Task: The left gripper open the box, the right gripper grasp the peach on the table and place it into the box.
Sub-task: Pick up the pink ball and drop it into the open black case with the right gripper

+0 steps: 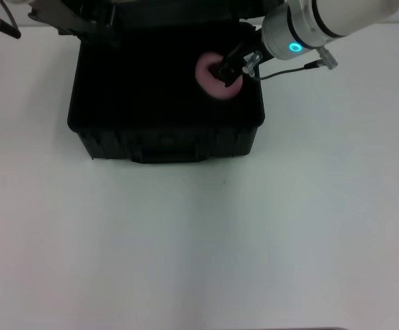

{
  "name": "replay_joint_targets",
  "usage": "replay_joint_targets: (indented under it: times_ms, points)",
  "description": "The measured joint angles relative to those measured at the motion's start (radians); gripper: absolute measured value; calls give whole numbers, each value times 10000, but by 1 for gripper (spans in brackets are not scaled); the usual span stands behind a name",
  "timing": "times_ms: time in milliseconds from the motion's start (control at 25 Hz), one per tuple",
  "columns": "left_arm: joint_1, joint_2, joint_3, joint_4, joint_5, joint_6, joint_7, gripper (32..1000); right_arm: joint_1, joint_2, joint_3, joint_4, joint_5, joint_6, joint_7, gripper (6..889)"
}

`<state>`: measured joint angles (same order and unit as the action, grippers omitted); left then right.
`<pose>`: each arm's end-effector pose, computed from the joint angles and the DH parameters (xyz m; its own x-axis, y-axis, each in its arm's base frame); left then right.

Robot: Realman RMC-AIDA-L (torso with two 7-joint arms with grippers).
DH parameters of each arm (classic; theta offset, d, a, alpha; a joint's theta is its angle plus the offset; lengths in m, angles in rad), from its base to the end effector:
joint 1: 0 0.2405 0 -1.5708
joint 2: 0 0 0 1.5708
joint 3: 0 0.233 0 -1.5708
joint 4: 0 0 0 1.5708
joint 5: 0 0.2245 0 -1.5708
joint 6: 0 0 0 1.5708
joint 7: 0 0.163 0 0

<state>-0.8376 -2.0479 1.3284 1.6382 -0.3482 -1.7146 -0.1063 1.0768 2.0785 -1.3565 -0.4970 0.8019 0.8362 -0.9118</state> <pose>-0.0576 0.3896 0.0678 0.5573 0.8037 0.2084 0.6987 -0.3184 -0.6407 0.1297 0.4555 -0.0933 0.8927 -0.4493 0.0342 -0.3846 -0.7993 -0.4617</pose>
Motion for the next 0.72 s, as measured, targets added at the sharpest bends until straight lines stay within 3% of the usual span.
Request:
replay_joint_targets:
  times_ms: [720]
  points:
    - [3,0,1,-16,17,-1,-6,381,-18,0,-37,46,4,73,-11,74]
